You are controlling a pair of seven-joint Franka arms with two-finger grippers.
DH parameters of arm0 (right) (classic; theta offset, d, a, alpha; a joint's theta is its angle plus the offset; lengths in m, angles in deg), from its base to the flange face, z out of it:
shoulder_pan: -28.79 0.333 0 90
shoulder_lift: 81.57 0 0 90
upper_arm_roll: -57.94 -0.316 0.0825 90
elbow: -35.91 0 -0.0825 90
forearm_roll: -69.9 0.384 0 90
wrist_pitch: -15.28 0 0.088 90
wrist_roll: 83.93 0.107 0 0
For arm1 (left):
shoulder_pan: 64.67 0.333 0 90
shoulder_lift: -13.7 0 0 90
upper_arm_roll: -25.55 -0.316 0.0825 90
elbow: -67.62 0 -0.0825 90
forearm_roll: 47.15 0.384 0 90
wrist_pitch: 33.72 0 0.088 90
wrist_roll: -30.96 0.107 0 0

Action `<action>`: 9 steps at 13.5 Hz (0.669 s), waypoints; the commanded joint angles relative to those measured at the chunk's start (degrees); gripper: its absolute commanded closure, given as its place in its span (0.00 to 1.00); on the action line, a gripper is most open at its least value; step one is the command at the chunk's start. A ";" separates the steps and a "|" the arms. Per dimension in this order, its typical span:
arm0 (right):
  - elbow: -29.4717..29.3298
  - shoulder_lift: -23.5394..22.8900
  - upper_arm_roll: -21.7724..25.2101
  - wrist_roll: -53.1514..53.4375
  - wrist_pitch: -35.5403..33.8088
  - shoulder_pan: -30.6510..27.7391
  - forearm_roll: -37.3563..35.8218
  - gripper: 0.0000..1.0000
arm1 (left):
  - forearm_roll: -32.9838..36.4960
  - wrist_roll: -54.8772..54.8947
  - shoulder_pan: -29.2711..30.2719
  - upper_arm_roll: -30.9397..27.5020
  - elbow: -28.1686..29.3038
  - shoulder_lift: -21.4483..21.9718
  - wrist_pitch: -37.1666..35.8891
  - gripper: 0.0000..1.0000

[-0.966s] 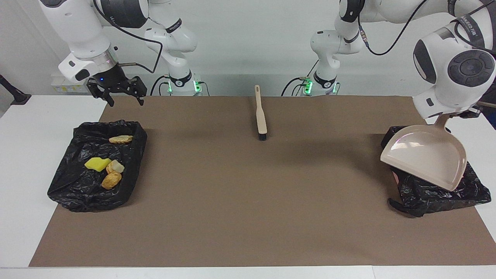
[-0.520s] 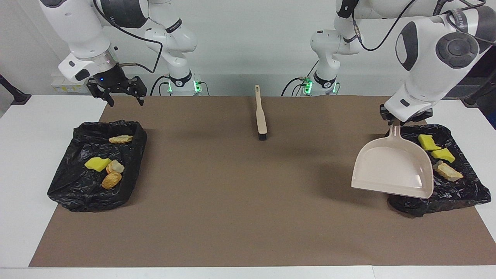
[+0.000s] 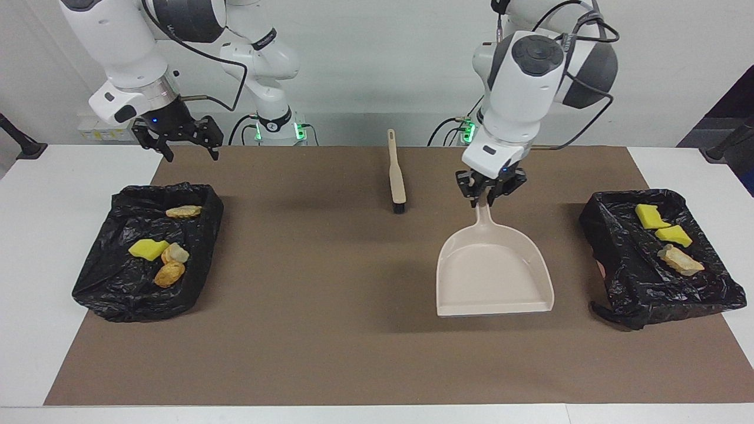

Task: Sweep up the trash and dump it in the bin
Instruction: 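Set the dustpan down mid-table with the left gripper and release it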

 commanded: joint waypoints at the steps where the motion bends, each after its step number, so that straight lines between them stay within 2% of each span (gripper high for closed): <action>1: -0.30 0.20 -0.65 0.88 -0.51 -0.64 0.12 0.00 | -1.61 -8.94 -5.24 -1.23 4.07 -0.91 7.09 1.00; 2: -0.30 0.20 -0.65 0.88 -0.51 -0.64 0.12 0.00 | -1.52 -13.07 -7.44 -1.23 4.50 -2.76 10.43 1.00; 5: -0.30 0.20 -0.65 0.88 -0.51 -0.64 0.12 0.00 | -1.61 -17.58 -11.58 -1.23 7.22 -4.53 13.70 1.00; 7: -0.30 0.20 -0.65 0.88 -0.42 -0.64 0.12 0.00 | -1.35 -16.63 -12.64 -1.14 12.30 -4.28 19.31 1.00; 9: -0.30 0.20 -0.65 0.88 -0.51 -0.64 0.12 0.00 | -1.35 -16.01 -13.96 -1.06 14.61 -4.80 23.55 1.00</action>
